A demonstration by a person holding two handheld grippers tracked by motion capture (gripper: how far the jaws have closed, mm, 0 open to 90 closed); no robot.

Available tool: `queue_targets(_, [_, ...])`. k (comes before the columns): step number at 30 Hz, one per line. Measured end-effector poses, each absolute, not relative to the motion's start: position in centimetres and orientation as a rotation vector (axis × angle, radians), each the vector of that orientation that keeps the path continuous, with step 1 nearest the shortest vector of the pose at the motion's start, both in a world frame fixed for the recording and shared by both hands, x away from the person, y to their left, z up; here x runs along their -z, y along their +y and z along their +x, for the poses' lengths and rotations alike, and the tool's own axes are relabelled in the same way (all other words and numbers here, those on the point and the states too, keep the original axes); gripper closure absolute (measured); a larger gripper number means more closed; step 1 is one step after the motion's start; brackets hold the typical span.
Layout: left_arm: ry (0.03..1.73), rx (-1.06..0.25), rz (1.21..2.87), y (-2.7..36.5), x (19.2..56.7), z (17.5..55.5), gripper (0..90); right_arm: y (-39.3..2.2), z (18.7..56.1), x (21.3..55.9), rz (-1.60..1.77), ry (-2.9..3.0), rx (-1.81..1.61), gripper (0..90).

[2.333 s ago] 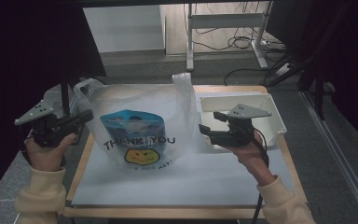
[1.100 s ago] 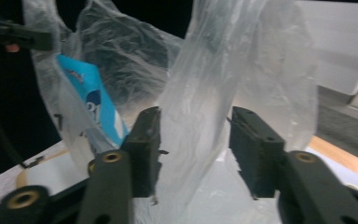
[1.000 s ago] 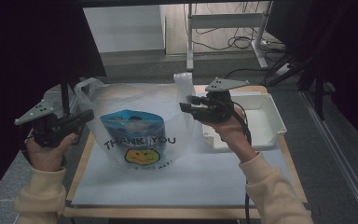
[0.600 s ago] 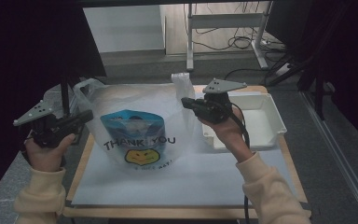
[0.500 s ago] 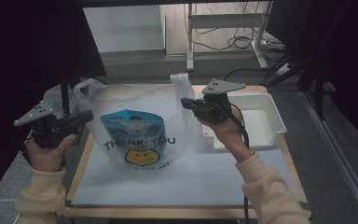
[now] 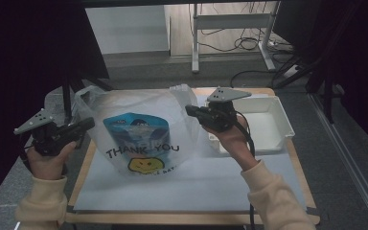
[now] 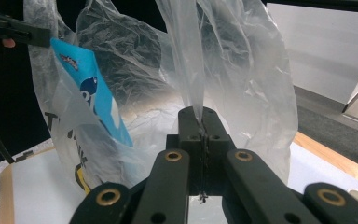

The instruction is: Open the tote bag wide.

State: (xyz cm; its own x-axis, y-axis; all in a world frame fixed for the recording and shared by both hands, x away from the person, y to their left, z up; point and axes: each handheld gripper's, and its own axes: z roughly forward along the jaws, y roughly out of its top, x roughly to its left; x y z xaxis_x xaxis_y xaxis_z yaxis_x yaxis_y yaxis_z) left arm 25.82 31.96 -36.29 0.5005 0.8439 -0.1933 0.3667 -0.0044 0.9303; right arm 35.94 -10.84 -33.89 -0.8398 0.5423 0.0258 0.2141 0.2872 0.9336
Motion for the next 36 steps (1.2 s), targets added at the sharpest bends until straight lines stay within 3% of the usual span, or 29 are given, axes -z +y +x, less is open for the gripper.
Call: queue_targets(36, [1.130,-0.487,1.643,32.2,39.4,26.0,89.7,-11.0,36.1,40.0,0.806,2.271,-1.636,88.7])
